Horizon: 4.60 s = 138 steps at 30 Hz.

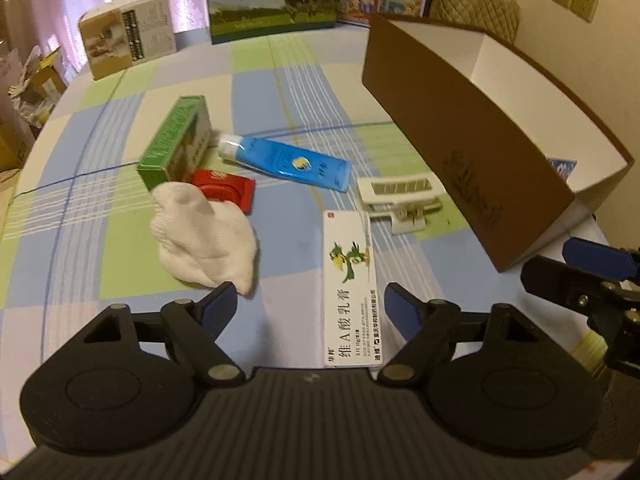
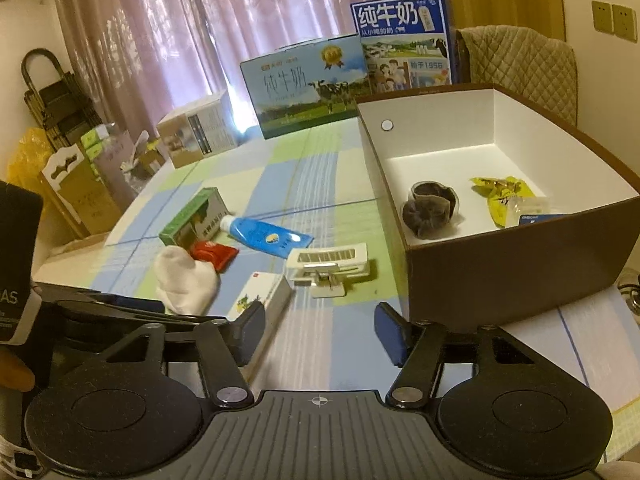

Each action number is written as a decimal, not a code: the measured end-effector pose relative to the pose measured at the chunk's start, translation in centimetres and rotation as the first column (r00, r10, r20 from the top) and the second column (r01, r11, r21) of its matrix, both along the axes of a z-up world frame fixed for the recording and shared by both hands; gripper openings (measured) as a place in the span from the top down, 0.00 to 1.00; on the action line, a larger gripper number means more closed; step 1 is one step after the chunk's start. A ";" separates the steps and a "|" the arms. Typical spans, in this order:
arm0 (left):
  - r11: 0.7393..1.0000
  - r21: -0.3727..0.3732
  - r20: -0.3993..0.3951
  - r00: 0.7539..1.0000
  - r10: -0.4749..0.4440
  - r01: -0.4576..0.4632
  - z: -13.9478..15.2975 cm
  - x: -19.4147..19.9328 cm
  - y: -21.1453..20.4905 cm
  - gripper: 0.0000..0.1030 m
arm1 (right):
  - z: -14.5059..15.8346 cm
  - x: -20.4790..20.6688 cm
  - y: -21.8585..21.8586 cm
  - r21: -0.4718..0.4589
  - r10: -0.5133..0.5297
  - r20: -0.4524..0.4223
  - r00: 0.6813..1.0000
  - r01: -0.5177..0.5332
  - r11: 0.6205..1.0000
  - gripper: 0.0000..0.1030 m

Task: Organize objects
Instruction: 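Lower the left tool onto the white ointment carton and close it, then lift the ointment carton with the left tool off the table, then close the right tool on the white plastic clip while the left tool holds the carton, then carry the carton in the left tool while the right tool carries the clip into the storage box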

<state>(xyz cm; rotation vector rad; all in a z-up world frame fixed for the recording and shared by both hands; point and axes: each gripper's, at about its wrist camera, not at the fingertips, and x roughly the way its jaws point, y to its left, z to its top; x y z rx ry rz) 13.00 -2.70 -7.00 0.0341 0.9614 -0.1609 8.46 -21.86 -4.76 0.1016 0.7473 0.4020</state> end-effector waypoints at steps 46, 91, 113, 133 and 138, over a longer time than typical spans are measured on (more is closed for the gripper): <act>0.995 0.006 0.083 0.991 0.103 -0.104 0.8 2.8 6.6 0.67 | -4.9 5.6 6.9 -0.146 -0.121 0.063 0.991 0.129 0.981 0.64; 0.987 -0.027 0.052 0.986 0.159 -0.158 -0.5 3.2 8.4 0.68 | -5.3 7.1 8.3 -0.183 -0.011 0.097 0.995 0.029 0.983 0.70; 0.991 -0.039 0.070 0.989 0.129 -0.127 1.1 2.3 6.9 0.68 | 0.2 3.3 7.0 -0.105 0.059 0.158 0.986 -0.042 0.994 0.70; 0.998 -0.063 0.125 0.992 -0.015 0.023 5.4 2.7 -0.4 0.68 | 6.7 3.4 0.2 -0.029 -0.022 0.250 0.968 0.031 0.999 0.70; 0.995 -0.059 0.145 0.987 -0.073 0.082 6.7 3.8 -3.6 0.68 | 7.6 5.2 -3.6 -0.004 -0.088 0.236 0.968 0.091 0.996 0.70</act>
